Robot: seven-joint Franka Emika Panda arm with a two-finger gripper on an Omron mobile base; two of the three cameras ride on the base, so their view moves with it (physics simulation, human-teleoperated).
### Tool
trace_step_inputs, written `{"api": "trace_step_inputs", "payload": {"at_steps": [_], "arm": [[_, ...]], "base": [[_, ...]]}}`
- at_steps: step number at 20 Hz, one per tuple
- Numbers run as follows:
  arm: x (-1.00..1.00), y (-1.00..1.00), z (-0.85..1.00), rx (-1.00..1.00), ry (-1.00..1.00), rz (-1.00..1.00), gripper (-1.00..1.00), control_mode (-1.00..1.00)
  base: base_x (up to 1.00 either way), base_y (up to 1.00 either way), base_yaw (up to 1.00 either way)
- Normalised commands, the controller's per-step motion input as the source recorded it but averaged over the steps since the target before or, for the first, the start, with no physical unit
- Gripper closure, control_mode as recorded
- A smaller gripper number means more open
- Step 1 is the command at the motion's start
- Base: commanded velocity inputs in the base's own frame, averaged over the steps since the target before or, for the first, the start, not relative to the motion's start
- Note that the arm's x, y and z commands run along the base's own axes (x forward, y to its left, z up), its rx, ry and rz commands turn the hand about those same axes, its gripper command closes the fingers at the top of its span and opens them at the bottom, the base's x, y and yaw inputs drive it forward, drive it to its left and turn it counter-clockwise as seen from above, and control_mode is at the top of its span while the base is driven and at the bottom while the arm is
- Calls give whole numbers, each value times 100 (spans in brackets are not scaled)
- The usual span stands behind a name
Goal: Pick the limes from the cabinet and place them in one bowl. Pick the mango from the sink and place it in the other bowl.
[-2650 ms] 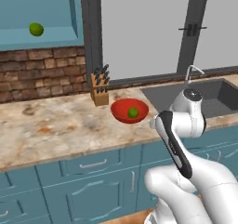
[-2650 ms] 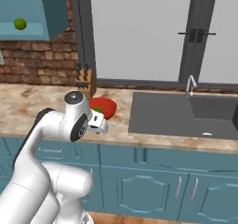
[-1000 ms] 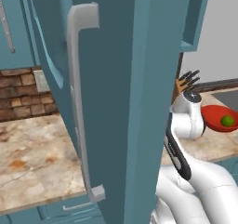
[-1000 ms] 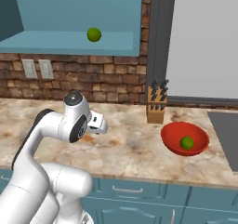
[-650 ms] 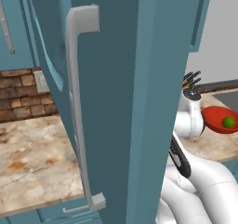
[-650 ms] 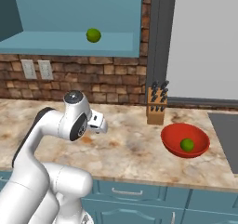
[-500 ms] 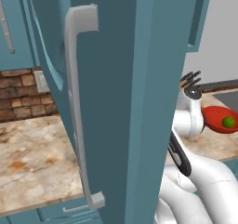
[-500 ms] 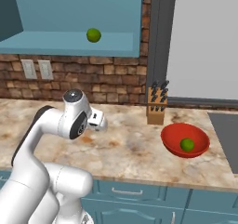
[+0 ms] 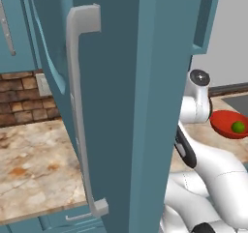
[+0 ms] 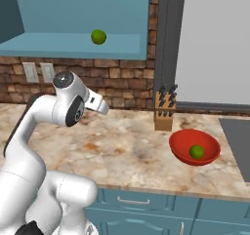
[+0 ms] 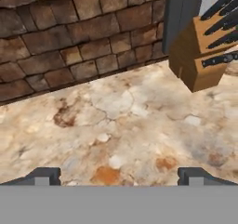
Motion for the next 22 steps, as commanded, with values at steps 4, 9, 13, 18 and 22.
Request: {"api": "trace_step_inputs", "payload": {"at_steps": [4,9,13,18,22], "arm": [[23,3,100,0,-15,-11,-100,-100],[18,0,100,0,-15,-10,-100,-100],[17,0,100,0,-15,-10,-100,-100],[20,0,98,2,-17,-9,-100,-100],[53,0,74,3,-15,-7,-100,-100]], "base": [[0,0,0],[0,0,0],[0,0,0],[0,0,0],[0,0,0]]}}
